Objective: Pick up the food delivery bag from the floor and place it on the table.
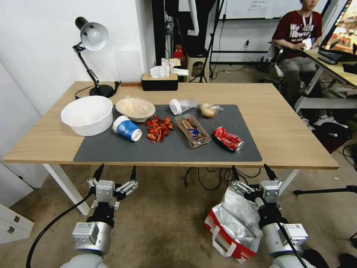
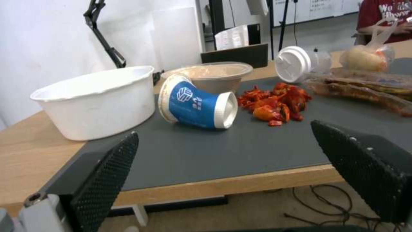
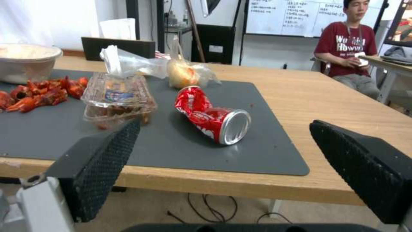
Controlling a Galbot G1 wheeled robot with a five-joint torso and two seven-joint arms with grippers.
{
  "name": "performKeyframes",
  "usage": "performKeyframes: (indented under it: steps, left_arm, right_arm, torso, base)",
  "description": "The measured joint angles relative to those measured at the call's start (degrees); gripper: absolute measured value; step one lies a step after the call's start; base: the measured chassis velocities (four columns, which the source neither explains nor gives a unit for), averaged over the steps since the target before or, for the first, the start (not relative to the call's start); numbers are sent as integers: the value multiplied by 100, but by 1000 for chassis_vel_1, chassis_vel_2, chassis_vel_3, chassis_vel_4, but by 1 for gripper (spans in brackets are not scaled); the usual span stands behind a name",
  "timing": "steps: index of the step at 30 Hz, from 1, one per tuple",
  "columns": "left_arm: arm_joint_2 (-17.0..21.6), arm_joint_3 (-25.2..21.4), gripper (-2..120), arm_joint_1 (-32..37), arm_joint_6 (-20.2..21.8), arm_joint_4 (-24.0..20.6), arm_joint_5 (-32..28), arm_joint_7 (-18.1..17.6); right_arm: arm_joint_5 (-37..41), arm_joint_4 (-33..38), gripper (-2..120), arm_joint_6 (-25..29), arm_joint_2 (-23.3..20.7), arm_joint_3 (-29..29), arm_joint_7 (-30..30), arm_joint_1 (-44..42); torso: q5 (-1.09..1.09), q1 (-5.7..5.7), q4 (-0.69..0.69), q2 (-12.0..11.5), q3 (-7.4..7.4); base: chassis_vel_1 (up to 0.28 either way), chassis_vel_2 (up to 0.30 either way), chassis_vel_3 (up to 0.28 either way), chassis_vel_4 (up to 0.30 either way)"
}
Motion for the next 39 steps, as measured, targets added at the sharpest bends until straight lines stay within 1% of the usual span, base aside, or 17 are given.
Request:
performKeyframes:
  steps: [17,19,21,22,23,25,26,28,30,31,33,34,35,38,39]
  left_arm:
    - [1,0,100,0,2,0,-3,0]
    - [29,-1,100,-6,79,-21,-77,8]
    - [200,-20,100,-59,524,-183,-490,72]
    - [310,-32,100,-92,801,-277,-745,115]
    - [310,-32,100,-92,801,-277,-745,115]
    - [498,-56,100,-149,1280,-449,-1186,190]
    - [571,-64,100,-172,1347,-459,-1322,214]
    - [609,-69,100,-180,1343,-438,-1362,219]
    - [664,-77,100,-200,1236,-367,-1424,216]
    - [664,-77,100,-200,1236,-367,-1424,216]
    - [674,-83,100,-206,1158,-336,-1425,208]
    - [679,-87,100,-208,1102,-319,-1410,204]
    - [679,-87,100,-208,1102,-319,-1410,204]
    - [691,-109,100,-208,904,-215,-1194,204]
    - [700,-121,100,-208,829,-170,-1110,207]
  right_arm:
    - [0,0,100,0,0,0,0,0]
    - [6,1,100,-8,0,0,-9,0]
    - [55,19,100,-72,-7,5,-90,0]
    - [145,61,100,-191,-24,12,-240,1]
    - [145,61,100,-191,-24,12,-240,1]
    - [368,171,100,-500,-65,41,-618,8]
    - [502,236,100,-679,-89,55,-845,11]
    - [571,268,100,-770,-102,63,-958,13]
    - [863,410,100,-1167,-152,98,-1449,22]
    - [863,410,100,-1167,-152,98,-1449,22]
    - [1064,507,100,-1440,-188,122,-1790,27]
    - [1221,581,100,-1652,-215,141,-2053,31]
    - [1221,581,100,-1652,-215,141,-2053,31]
    - [1599,762,100,-2167,-283,185,-2690,43]
    - [1768,760,100,-2168,-329,259,-2839,79]
  torso:
    - [0,0,0,0,0]
    - [0,0,1,0,0]
    - [0,0,0,0,0]
    - [0,0,0,0,0]
    - [0,0,0,0,0]
    - [1,0,-1,0,0]
    - [0,0,0,0,0]
    - [0,0,-1,0,0]
    - [-1,0,0,0,0]
    - [-1,0,0,0,0]
    - [-1,0,0,0,0]
    - [0,0,0,0,0]
    - [0,0,0,0,0]
    - [0,0,0,0,0]
    - [1,0,-2,0,0]
  base:
    - [0,0,0,0]
    - [0,0,0,0]
    - [0,0,0,0]
    - [0,0,0,0]
    - [0,0,0,0]
    - [0,0,0,0]
    - [0,0,0,0]
    - [0,0,0,0]
    - [0,0,0,0]
    - [0,0,0,0]
    - [0,0,0,0]
    - [0,0,0,0]
    - [0,0,0,0]
    - [0,0,0,0]
    - [0,0,0,0]
